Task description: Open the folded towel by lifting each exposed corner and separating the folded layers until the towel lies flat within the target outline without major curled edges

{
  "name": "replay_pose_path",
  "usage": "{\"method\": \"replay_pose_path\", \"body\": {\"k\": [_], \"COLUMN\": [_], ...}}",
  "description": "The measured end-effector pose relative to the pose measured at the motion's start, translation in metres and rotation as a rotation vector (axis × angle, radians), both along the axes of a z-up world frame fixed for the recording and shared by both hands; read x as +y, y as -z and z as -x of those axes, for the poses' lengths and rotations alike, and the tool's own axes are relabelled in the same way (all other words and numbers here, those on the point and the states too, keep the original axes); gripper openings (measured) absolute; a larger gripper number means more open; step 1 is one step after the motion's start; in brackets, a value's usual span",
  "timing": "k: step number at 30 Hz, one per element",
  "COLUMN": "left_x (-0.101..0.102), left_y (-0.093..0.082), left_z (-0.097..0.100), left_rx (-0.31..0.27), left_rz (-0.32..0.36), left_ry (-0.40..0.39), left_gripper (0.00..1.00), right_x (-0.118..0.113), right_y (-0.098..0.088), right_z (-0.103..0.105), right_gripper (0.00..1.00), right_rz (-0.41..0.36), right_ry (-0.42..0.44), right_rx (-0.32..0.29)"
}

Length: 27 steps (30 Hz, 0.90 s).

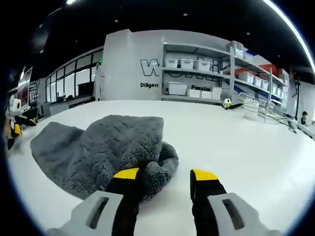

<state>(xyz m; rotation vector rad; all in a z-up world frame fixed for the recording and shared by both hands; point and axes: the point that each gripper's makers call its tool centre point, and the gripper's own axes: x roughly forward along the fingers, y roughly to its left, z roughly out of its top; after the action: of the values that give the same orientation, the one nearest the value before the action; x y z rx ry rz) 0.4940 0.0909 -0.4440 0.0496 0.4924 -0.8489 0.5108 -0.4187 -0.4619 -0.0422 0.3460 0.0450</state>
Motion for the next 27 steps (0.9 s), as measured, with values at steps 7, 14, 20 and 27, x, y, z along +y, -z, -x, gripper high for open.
{"method": "replay_pose_path", "body": {"k": [7, 14, 20, 27], "left_x": [0.000, 0.001, 0.002, 0.000], "left_y": [-0.001, -0.001, -0.002, -0.004], "left_z": [-0.001, 0.000, 0.000, 0.002], "left_rx": [0.000, -0.003, -0.005, -0.014], "left_rz": [0.001, 0.003, 0.002, 0.000], "left_ry": [0.001, 0.000, 0.000, 0.006], "left_gripper": [0.91, 0.91, 0.91, 0.91], "right_x": [-0.007, 0.001, 0.021, 0.039], "right_y": [-0.010, -0.014, -0.028, -0.024], "right_z": [0.006, 0.014, 0.019, 0.025], "right_gripper": [0.61, 0.93, 0.99, 0.99], "right_rz": [-0.009, 0.070, -0.010, 0.003], "right_ry": [0.000, -0.088, -0.214, -0.305], "right_rx": [-0.010, 0.037, -0.008, 0.016]}}
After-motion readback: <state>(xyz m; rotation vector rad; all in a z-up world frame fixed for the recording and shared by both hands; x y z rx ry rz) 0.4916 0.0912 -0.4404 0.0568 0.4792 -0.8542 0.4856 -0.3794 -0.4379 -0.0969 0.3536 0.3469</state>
